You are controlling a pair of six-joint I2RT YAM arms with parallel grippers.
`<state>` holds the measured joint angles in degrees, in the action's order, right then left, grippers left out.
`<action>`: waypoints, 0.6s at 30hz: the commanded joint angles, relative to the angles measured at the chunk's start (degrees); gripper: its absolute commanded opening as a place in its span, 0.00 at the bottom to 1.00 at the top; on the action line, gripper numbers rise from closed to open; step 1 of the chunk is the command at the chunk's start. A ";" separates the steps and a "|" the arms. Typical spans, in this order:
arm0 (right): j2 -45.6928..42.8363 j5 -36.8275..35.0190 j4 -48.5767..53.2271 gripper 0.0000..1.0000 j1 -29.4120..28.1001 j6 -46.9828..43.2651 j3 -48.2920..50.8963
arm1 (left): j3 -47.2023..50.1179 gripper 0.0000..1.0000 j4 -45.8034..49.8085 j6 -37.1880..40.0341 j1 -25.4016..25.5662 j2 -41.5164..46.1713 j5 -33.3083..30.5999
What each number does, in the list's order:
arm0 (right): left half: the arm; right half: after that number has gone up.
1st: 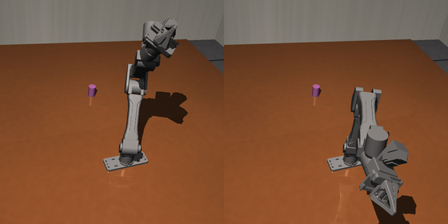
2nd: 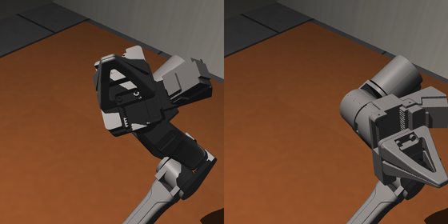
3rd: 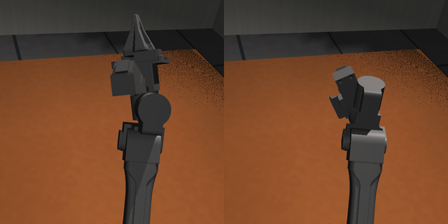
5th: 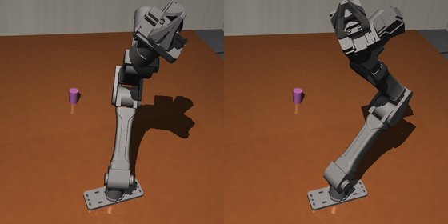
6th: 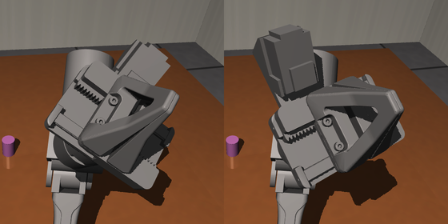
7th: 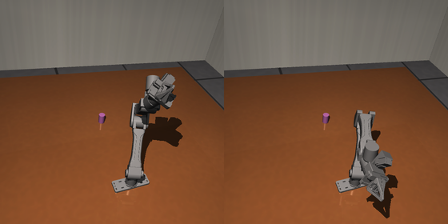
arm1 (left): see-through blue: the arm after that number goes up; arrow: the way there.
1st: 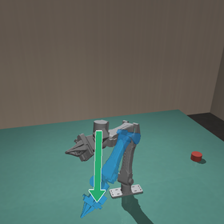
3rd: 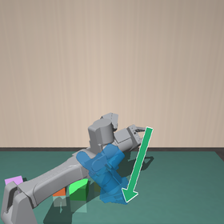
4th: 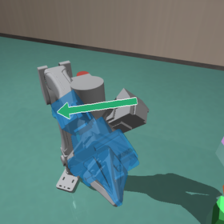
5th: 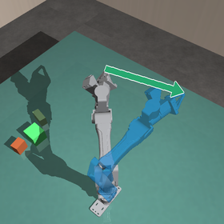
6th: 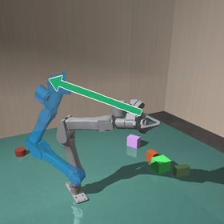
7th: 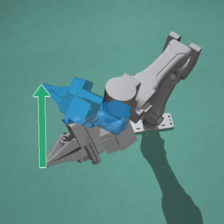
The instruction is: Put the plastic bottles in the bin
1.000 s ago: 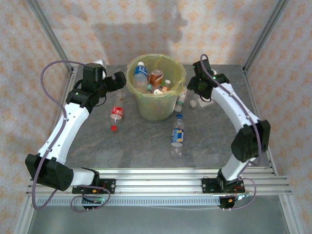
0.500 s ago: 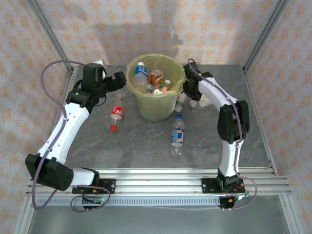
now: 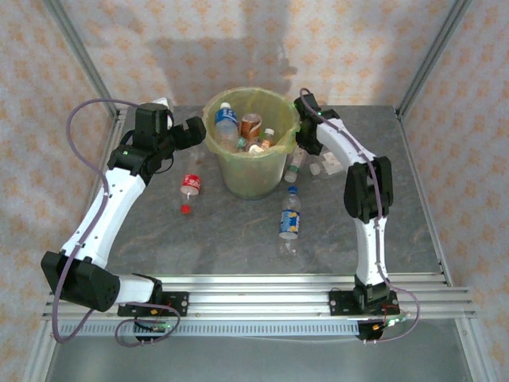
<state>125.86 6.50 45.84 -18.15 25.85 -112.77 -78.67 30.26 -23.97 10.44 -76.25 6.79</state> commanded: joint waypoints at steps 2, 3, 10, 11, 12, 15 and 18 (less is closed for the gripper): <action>3.37 0.62 2.97 0.74 -0.14 -1.41 -3.77 | -1.04 1.00 1.10 0.50 -0.25 0.30 -0.58; 4.11 0.54 3.19 0.74 -0.19 -1.47 -4.30 | -1.04 1.00 1.09 0.55 -0.30 0.24 -0.63; 7.47 0.22 4.55 0.73 -0.13 -1.50 -7.25 | -0.95 1.00 1.62 0.94 -0.24 0.75 -1.23; 7.90 0.13 4.75 0.73 -0.09 -1.56 -7.68 | -0.99 1.00 1.56 0.94 -0.24 0.69 -1.25; 8.39 -0.01 5.04 0.73 -0.01 -1.63 -8.13 | -1.00 1.00 1.49 0.94 -0.25 0.75 -1.17; 9.72 -0.15 5.53 0.72 0.06 -1.63 -9.27 | -0.96 1.00 1.47 0.85 -0.24 0.75 -1.07; 10.99 -0.18 5.75 0.72 0.22 -1.62 -9.93 | -0.78 1.00 1.47 0.84 -0.25 0.75 -1.07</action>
<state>135.35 7.33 49.25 -18.15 25.21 -120.84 -78.67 30.30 -23.94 10.44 -76.25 6.79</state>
